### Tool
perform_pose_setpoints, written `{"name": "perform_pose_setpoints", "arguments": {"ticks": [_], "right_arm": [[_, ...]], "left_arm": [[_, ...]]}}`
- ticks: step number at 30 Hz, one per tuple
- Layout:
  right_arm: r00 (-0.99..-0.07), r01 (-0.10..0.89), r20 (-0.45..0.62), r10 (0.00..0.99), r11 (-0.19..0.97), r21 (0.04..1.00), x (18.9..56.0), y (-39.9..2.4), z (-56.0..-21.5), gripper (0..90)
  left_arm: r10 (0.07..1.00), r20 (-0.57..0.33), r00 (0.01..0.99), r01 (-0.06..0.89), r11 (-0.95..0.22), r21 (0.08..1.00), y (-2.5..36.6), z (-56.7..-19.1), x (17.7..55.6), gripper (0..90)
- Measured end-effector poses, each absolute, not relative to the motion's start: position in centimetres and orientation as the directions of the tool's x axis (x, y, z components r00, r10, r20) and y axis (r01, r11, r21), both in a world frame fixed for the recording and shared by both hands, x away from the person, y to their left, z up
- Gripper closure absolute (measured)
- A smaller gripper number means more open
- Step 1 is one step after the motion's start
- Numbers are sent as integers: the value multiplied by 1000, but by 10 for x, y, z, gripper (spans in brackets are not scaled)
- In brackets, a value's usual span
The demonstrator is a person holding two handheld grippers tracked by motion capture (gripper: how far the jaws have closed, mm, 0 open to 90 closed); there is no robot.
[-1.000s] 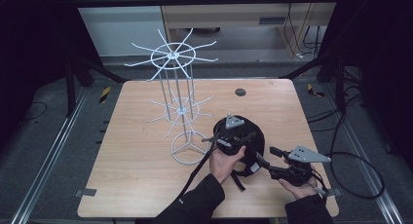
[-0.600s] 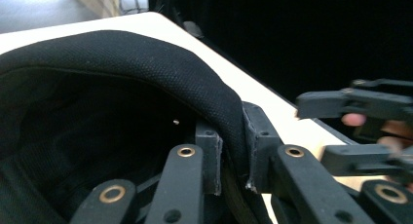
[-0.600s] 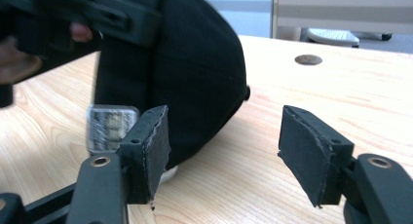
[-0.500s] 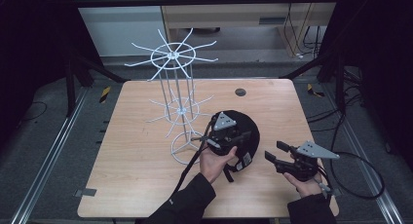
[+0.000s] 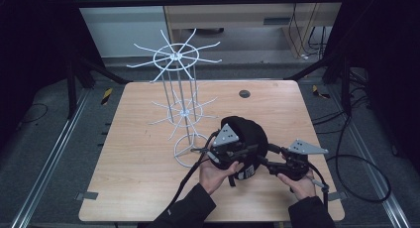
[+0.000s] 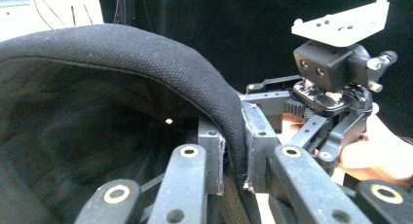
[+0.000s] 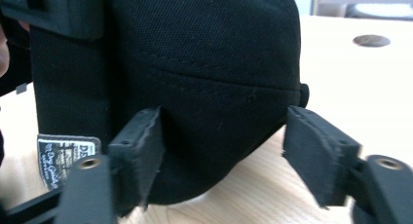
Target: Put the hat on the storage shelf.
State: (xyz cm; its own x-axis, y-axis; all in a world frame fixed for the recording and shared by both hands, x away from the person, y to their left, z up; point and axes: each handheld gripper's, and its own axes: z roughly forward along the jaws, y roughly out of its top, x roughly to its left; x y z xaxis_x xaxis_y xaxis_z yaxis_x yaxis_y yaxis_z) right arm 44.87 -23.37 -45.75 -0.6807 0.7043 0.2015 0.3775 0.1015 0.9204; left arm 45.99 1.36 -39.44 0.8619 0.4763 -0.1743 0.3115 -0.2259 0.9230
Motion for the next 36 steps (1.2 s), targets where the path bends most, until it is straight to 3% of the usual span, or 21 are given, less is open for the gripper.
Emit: {"name": "perform_pose_setpoints", "arguments": {"ticks": [1, 3, 4, 7, 14, 20, 22, 29, 36], "right_arm": [[-695, 408, 235, 680, 104, 907, 451, -232, -459, 504], [-697, 416, 246, 674, 101, 904, 452, -231, -460, 554], [-704, 425, 258, 662, 102, 899, 452, -229, -460, 667], [-700, 435, 253, 668, 117, 893, 452, -226, -460, 875], [-695, 424, 230, 682, 130, 896, 447, -231, -451, 899], [-644, 337, 39, 764, 238, 911, 433, -241, -428, 900], [-643, 334, 27, 765, 249, 909, 432, -241, -427, 900], [-643, 308, -103, 759, 379, 873, 426, -225, -418, 900], [-662, 299, -168, 730, 463, 834, 427, -203, -419, 900]], "left_arm": [[476, -176, 862, 312, -224, 923, 14, -395, 461, 807], [475, -177, 862, 311, -220, 925, 15, -396, 461, 807], [473, -179, 863, 311, -219, 925, 15, -396, 461, 809], [468, -181, 865, 312, -220, 924, 15, -396, 461, 810], [457, -193, 868, 312, -200, 929, 15, -394, 465, 805], [508, -121, 853, 278, -247, 928, 13, -395, 464, 696], [524, -106, 845, 278, -262, 924, 12, -398, 464, 690], [573, -131, 809, 331, -260, 907, 23, -411, 470, 609], [624, -147, 767, 382, -262, 886, 42, -429, 472, 552]]}}
